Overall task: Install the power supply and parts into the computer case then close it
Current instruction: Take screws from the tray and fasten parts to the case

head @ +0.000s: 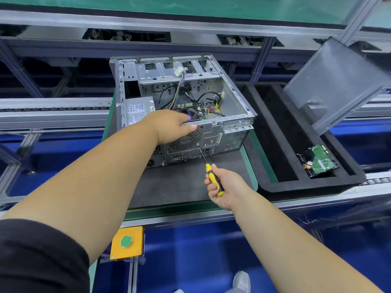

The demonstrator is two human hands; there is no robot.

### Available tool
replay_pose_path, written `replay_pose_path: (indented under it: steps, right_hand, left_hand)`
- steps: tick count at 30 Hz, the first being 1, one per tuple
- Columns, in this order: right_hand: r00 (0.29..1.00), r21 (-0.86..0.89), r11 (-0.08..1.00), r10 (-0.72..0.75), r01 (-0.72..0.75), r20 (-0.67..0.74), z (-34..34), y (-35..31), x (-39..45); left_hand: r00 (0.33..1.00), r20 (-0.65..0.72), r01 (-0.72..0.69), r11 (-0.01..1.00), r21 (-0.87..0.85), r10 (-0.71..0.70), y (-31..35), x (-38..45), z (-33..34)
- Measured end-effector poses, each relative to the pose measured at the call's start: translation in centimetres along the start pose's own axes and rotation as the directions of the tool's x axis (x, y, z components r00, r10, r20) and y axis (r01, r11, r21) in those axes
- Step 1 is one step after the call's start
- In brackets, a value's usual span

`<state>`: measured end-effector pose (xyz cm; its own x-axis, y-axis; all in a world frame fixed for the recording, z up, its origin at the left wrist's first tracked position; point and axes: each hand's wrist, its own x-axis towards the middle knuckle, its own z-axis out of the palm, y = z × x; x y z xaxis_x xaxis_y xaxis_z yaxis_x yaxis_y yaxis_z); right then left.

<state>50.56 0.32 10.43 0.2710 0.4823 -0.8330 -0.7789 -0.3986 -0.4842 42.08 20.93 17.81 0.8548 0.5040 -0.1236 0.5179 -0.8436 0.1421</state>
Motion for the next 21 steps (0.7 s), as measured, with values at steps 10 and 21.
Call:
replay_pose_path:
  steps: [10,21]
  right_hand:
    - [0.995,-0.287,0.954,-0.098,0.086,-0.027,-6.0,-2.6,-1.3]
    - [0.871,-0.626,0.662,-0.488,0.412,0.057,-17.0,-9.8,-1.8]
  left_hand:
    - [0.853,-0.522,-0.060,0.996,-0.063,0.018,2.6,-2.5,0.8]
    - [0.792,-0.605,-0.152,0.931,-0.333,-0.087,16.5,-0.3,6.3]
